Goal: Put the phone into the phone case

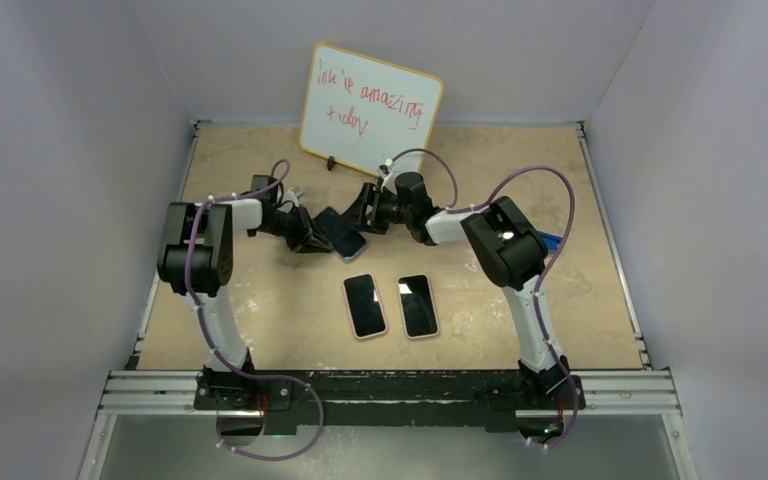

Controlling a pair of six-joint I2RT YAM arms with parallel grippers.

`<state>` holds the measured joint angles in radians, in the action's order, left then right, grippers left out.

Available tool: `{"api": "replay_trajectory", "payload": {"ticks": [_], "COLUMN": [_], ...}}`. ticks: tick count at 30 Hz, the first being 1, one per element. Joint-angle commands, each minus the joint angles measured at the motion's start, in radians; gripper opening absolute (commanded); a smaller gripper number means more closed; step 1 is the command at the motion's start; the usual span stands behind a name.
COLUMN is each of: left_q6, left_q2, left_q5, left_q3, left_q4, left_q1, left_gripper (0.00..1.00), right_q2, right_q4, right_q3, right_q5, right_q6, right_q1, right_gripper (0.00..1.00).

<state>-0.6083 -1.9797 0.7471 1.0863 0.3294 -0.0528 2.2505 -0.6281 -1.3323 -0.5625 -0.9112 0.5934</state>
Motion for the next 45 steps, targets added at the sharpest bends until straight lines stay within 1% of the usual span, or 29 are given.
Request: {"api": "replay_trajectory", "payload": {"ticks": [1, 4, 8, 11, 15, 18, 21, 26, 31, 35, 39, 40, 43, 45], "left_q6": [0.084, 0.095, 0.093, 0.096, 0.105, 0.108, 0.115, 0.120, 0.120, 0.123, 0.128, 0.131, 0.139, 0.144], "left_q2": [-0.006, 0.010, 0.017, 0.009, -0.005, -0.013, -0.008, -0.010, 0.000, 0.003, 0.000, -0.001, -0.002, 0.000], "left_q5": [-0.248, -0.263, -0.260, -0.264, -0.291, -0.293, -0.310, -0.316, -0.321, -0.324, -0.328, -0.331, -0.338, -0.341], "left_q3": [0.001, -0.004, -0.019, -0.026, -0.020, -0.014, -0.013, -0.008, -0.015, -0.016, -0.011, -0.009, 0.000, 0.002], "left_q4": [0.050, 0.063, 0.050, 0.047, 0.052, 0.060, 0.068, 0.073, 0.070, 0.072, 0.078, 0.081, 0.091, 0.094], "left_q1": [0.004, 0.005, 0.005, 0.004, 0.004, 0.005, 0.004, 0.006, 0.005, 0.005, 0.006, 0.007, 0.005, 0.006], "left_gripper": [0.06, 0.07, 0.07, 0.07, 0.06, 0.05, 0.04, 0.03, 0.03, 0.03, 0.03, 0.03, 0.03, 0.03], "right_q2": [-0.024, -0.036, -0.040, -0.037, -0.031, -0.026, -0.032, -0.047, -0.044, -0.040, -0.035, -0.033, -0.036, -0.041], "right_q4": [-0.061, -0.067, -0.002, -0.057, -0.206, -0.231, -0.213, -0.052, 0.057, 0.056, -0.002, -0.004, -0.014, -0.013], "right_q3": [0.022, 0.032, 0.022, 0.034, 0.064, 0.069, 0.068, 0.045, 0.030, 0.033, 0.036, 0.032, 0.023, 0.024], "right_q5": [-0.240, -0.234, -0.224, -0.247, -0.268, -0.268, -0.263, -0.225, -0.188, -0.170, -0.186, -0.196, -0.202, -0.206], "right_q6": [-0.097, -0.089, -0.045, -0.079, -0.176, -0.201, -0.192, -0.098, -0.033, -0.028, -0.083, -0.088, -0.091, -0.094], "right_q1": [0.064, 0.063, 0.064, 0.065, 0.065, 0.065, 0.065, 0.066, 0.067, 0.066, 0.067, 0.066, 0.060, 0.057], "right_gripper": [0.70, 0.68, 0.68, 0.67, 0.67, 0.66, 0.65, 0.64, 0.64, 0.56, 0.53, 0.53, 0.61, 0.63]}}
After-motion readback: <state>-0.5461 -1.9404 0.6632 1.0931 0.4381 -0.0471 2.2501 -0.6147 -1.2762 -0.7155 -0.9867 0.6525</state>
